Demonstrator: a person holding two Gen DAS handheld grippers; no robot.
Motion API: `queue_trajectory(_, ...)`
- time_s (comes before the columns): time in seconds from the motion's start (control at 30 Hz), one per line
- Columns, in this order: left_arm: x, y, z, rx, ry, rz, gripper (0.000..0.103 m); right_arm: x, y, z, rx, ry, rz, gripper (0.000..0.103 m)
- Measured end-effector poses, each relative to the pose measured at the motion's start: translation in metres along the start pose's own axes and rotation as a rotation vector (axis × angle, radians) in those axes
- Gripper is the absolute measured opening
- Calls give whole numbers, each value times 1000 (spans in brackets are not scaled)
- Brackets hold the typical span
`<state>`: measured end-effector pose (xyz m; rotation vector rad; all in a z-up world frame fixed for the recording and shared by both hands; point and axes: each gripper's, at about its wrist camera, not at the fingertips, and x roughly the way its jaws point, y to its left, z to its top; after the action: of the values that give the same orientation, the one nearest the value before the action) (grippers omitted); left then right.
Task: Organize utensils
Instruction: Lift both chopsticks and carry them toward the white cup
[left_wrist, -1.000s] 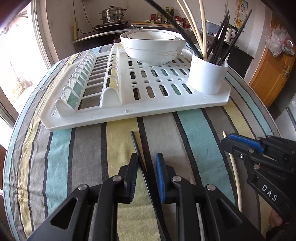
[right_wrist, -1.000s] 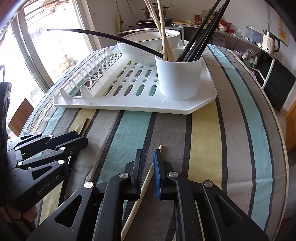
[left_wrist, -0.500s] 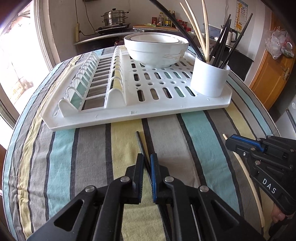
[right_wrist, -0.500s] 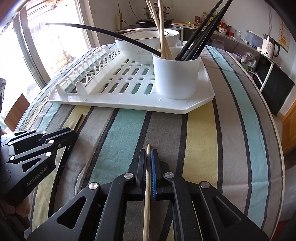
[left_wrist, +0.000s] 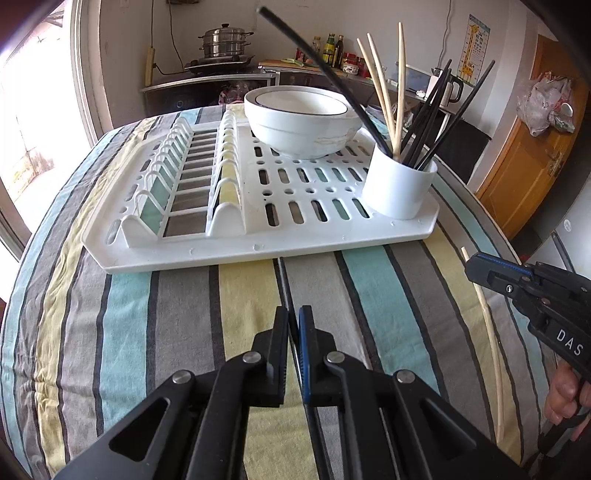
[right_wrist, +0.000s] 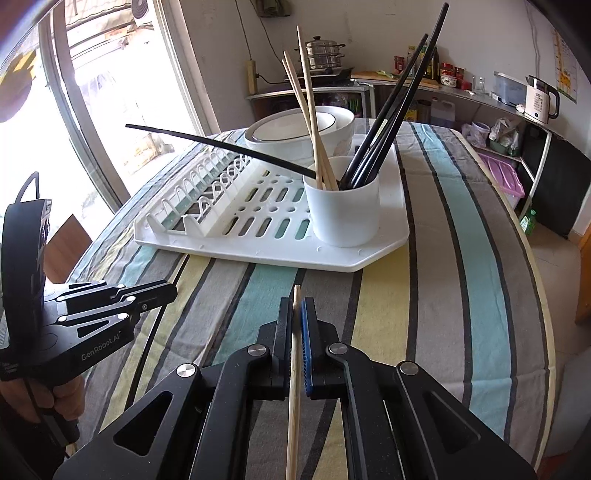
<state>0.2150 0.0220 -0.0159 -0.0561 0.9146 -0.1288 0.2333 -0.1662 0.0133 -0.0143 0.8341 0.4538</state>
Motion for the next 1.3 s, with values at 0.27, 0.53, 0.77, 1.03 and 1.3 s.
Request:
queue_trajectory(0.27,-52,-5,10,13,-114,-35,5,-50,5,12,-6,-133,15,4)
queue_trajectory(0.53,-103,-18,14,53,-230,-59,5,-83,3,8,-7,-211,18,4)
queue_trajectory(0.77,-130,-27,7,80,-288,-77,5,-96,5,-1,-10,-235,17,4)
queue_trajectory(1.03,-146,-30,1,91,-320,-85,5,-114,6,-4,-14,-273,9,4)
queue_trajectory(1.3,-145,-37,23,97,-339,-109,5,-127,2,12,-12,-329,-2,4)
